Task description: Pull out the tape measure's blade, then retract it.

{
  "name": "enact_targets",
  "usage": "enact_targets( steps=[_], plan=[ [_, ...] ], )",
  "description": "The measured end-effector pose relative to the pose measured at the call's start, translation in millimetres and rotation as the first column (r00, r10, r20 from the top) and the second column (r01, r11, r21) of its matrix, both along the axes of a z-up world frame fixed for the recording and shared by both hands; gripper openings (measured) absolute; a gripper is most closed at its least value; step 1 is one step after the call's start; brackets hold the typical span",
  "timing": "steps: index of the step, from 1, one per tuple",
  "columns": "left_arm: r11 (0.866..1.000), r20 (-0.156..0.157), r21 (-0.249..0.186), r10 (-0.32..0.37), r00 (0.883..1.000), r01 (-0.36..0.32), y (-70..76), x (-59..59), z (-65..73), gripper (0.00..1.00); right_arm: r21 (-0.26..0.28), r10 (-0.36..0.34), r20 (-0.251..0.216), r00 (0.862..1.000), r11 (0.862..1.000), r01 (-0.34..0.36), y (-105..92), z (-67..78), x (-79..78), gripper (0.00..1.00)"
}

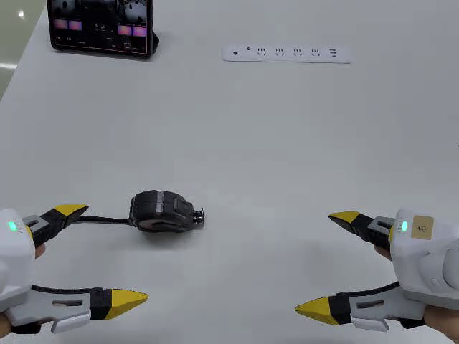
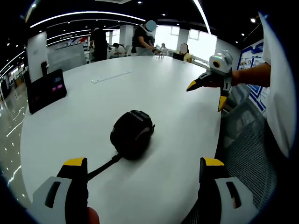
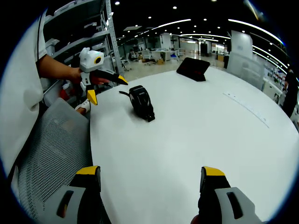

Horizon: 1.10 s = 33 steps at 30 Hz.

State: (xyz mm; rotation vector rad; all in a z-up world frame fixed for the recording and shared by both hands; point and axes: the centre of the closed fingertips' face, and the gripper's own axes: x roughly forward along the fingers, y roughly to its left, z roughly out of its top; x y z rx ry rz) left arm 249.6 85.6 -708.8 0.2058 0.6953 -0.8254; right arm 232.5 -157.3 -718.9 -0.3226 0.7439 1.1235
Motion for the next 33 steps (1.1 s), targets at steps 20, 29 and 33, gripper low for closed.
enact_targets(
  steps=[20,29,33],
  plan=[
    [0.995,0.008,0.047,-0.088,0.996,0.088,-6.7,18.3,-1.0,0.92,-0.021,0.084,0.027,0.996,0.996,-0.083,15.7,-0.4,23.0,0.85],
    [0.986,0.010,0.083,-0.144,0.989,0.143,-8.5,31.6,-5.2,0.85,-0.032,0.132,0.027,0.991,0.991,-0.132,25.3,-4.5,27.7,0.83],
    [0.982,0.008,0.098,-0.162,0.987,0.160,-8.7,36.1,-7.6,0.85,-0.040,0.149,0.027,0.989,0.988,-0.148,27.5,-7.0,29.5,0.83]
  ],
)
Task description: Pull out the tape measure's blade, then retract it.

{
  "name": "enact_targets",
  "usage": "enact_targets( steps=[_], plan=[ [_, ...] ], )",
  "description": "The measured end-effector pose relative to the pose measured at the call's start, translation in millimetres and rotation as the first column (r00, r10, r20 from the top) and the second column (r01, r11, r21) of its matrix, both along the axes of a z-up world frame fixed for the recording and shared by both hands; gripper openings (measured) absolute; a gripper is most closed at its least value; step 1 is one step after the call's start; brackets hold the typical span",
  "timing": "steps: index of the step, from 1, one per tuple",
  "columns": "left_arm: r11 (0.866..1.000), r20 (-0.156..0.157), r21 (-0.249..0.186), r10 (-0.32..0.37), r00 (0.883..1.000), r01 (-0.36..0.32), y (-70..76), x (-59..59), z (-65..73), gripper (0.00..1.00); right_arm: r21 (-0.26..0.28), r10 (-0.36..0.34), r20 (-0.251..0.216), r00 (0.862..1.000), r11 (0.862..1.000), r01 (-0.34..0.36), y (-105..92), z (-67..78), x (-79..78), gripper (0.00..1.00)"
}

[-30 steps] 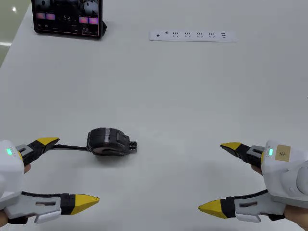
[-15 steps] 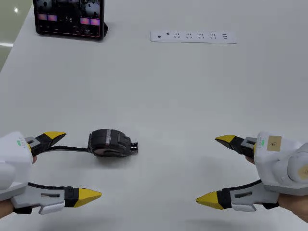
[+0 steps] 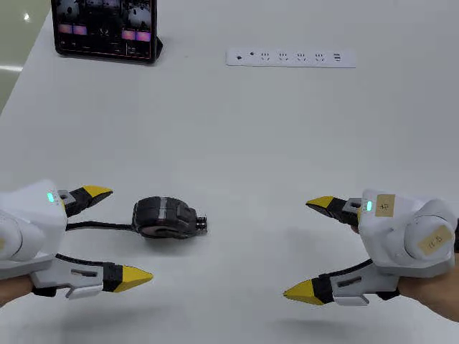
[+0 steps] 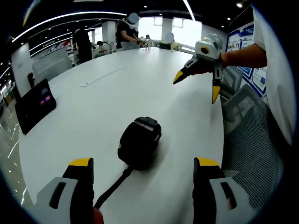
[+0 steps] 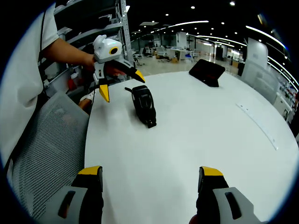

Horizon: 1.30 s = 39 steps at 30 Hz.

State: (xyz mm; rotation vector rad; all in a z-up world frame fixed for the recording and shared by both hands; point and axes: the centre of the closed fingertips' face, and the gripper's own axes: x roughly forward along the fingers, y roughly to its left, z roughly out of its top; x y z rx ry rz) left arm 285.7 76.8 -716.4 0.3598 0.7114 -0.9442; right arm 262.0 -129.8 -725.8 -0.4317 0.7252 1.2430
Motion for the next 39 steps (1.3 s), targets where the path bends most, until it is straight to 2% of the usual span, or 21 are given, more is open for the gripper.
enact_targets(
  steps=[4,15,24,34,38,39],
  plan=[
    [1.000,0.001,0.023,-0.020,1.000,0.020,-0.3,4.6,-3.5,0.84,-0.005,0.016,0.001,1.000,1.000,-0.016,3.0,-2.0,3.7,0.82],
    [0.994,-0.029,0.081,-0.077,0.997,0.079,-1.2,13.3,-14.1,0.78,0.004,0.042,-0.003,0.999,0.999,-0.042,17.3,-3.6,13.4,0.81],
    [0.985,-0.035,0.113,-0.124,0.992,0.127,-3.0,20.6,-19.1,0.63,0.000,0.065,-0.001,0.998,0.998,-0.065,23.1,-6.5,18.6,0.80],
    [0.976,-0.055,0.129,-0.171,0.984,0.177,-10.4,23.7,-24.6,0.46,0.003,0.072,-0.004,0.997,0.997,-0.072,25.5,-9.2,20.0,0.79],
    [0.975,-0.065,0.122,-0.179,0.982,0.186,-12.4,23.4,-25.2,0.39,0.004,0.072,-0.006,0.997,0.997,-0.072,25.4,-10.1,20.0,0.79],
    [0.974,-0.060,0.125,-0.184,0.981,0.191,-12.8,23.9,-25.4,0.37,0.004,0.072,-0.007,0.997,0.997,-0.072,25.2,-10.5,19.7,0.78]
  ],
)
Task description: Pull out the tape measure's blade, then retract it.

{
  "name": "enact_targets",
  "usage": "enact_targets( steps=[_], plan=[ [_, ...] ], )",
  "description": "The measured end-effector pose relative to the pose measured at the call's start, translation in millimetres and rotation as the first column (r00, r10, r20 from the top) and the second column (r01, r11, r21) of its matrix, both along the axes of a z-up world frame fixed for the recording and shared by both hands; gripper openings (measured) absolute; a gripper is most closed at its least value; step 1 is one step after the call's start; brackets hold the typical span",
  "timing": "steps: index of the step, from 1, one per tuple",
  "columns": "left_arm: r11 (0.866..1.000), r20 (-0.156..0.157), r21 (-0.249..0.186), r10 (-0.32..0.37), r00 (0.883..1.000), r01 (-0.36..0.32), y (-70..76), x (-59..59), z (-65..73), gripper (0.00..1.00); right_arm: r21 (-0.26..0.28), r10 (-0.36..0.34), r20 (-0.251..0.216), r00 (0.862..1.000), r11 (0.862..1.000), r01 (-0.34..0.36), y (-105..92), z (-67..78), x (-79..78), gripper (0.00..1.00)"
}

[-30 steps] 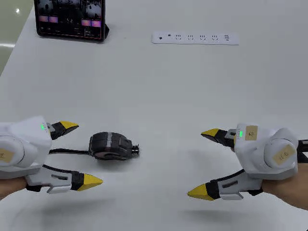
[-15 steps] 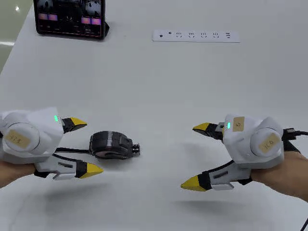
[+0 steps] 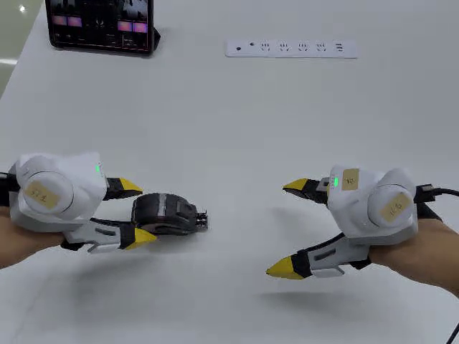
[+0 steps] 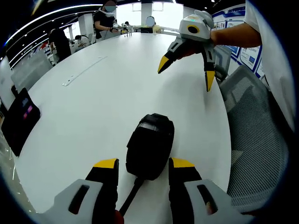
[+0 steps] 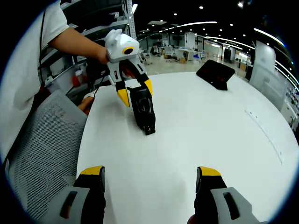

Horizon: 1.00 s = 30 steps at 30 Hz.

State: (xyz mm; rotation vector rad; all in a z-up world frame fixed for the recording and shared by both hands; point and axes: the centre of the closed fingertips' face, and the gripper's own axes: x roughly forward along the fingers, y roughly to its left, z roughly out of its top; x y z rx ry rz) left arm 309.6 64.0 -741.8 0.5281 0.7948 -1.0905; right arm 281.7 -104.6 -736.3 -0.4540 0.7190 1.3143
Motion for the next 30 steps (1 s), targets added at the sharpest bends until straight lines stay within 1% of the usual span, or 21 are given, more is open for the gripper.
enact_targets(
  steps=[2,5,8,14,24,25,30],
  plan=[
    [1.000,-0.013,0.001,-0.003,1.000,0.003,-0.8,-1.7,-1.3,0.35,-0.001,0.000,0.000,1.000,1.000,0.000,-0.4,-0.7,0.0,0.78],
    [1.000,-0.012,0.005,-0.014,1.000,0.014,-1.1,-2.0,-2.2,0.30,0.000,0.000,-0.002,1.000,1.000,0.000,-0.5,-1.1,0.3,0.78],
    [1.000,-0.014,0.004,-0.017,1.000,0.017,-1.8,-1.9,-2.6,0.28,0.002,-0.001,-0.003,1.000,1.000,0.001,0.1,-1.6,0.6,0.78],
    [1.000,-0.013,0.008,-0.020,1.000,0.020,-2.0,-1.4,-3.4,0.28,0.009,0.001,-0.005,1.000,1.000,-0.001,3.7,-2.4,-0.1,0.77],
    [0.999,-0.002,0.019,-0.042,0.999,0.042,-1.5,-1.0,-4.8,0.27,0.014,0.008,0.009,1.000,1.000,-0.009,6.1,-3.1,1.6,0.73],
    [0.999,0.004,0.021,-0.046,0.999,0.046,-1.7,-0.7,-4.8,0.27,0.016,0.008,0.010,1.000,1.000,-0.008,6.7,-2.9,2.2,0.73],
    [0.998,0.007,0.028,-0.049,0.999,0.049,-1.5,-1.3,-4.8,0.26,0.034,0.012,0.020,1.000,0.999,-0.013,14.0,-1.3,7.5,0.69]
  ],
)
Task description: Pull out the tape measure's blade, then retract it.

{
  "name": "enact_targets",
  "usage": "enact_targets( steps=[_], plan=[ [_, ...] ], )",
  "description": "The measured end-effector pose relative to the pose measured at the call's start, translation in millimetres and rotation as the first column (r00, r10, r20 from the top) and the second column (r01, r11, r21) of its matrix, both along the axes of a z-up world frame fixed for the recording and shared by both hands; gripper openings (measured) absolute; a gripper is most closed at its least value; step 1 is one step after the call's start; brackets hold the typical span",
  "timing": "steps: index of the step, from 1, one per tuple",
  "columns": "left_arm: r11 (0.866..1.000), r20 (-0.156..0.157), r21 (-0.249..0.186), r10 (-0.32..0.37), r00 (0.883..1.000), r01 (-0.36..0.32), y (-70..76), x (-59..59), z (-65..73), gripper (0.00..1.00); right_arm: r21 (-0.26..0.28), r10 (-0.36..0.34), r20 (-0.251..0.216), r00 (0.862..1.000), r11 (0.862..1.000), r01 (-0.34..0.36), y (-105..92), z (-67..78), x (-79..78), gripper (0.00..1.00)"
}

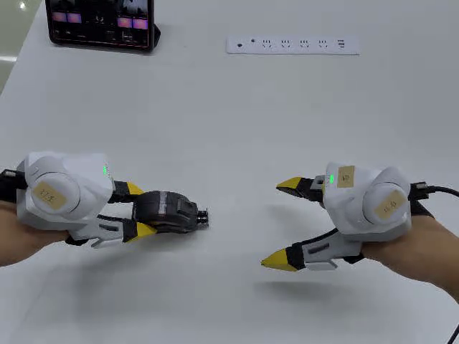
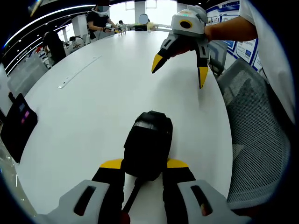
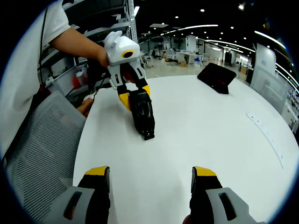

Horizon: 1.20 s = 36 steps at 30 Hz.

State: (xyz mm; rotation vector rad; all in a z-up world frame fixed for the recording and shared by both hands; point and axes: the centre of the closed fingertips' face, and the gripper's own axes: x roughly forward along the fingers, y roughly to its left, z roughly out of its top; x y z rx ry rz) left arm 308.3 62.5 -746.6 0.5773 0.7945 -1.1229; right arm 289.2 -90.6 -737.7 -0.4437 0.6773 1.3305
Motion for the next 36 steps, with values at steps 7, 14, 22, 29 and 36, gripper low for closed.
enact_targets(
  steps=[7,14,22,29,36],
  plan=[
    [1.000,0.002,0.010,-0.009,1.000,0.009,0.4,-0.9,-0.2,0.26,0.008,0.031,0.009,0.999,0.999,-0.031,12.7,-1.4,3.7,0.64],
    [1.000,0.007,0.017,-0.014,1.000,0.014,1.2,-1.5,-0.3,0.25,0.026,0.046,0.004,0.999,0.999,-0.046,22.2,-5.0,8.1,0.59],
    [1.000,0.004,0.023,-0.021,1.000,0.020,1.7,-1.3,-1.1,0.25,0.047,0.072,-0.007,0.997,0.996,-0.071,35.8,-12.1,10.0,0.50],
    [0.999,0.001,0.027,-0.024,1.000,0.024,1.5,-1.5,-1.0,0.25,0.055,0.102,-0.001,0.995,0.993,-0.102,49.7,-16.9,11.4,0.44],
    [0.999,-0.001,0.030,-0.027,1.000,0.027,0.9,-1.5,-0.8,0.25,0.067,0.118,0.004,0.993,0.991,-0.118,61.1,-22.5,13.0,0.38]
  ],
)
